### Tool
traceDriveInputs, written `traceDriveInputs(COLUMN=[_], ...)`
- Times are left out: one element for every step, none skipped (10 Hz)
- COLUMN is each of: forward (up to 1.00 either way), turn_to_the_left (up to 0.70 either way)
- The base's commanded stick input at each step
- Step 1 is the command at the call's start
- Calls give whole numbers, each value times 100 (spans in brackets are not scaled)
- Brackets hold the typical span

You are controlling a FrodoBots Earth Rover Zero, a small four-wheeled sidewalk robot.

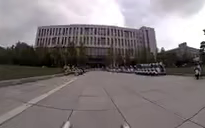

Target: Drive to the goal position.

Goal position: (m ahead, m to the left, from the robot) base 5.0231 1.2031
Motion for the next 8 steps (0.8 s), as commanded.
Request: traceDriveInputs(forward=[70, 70, 70, 70, 70, 70, 70, 70], turn_to_the_left=[0, 0, 0, 0, 0, 0, 0, 0])
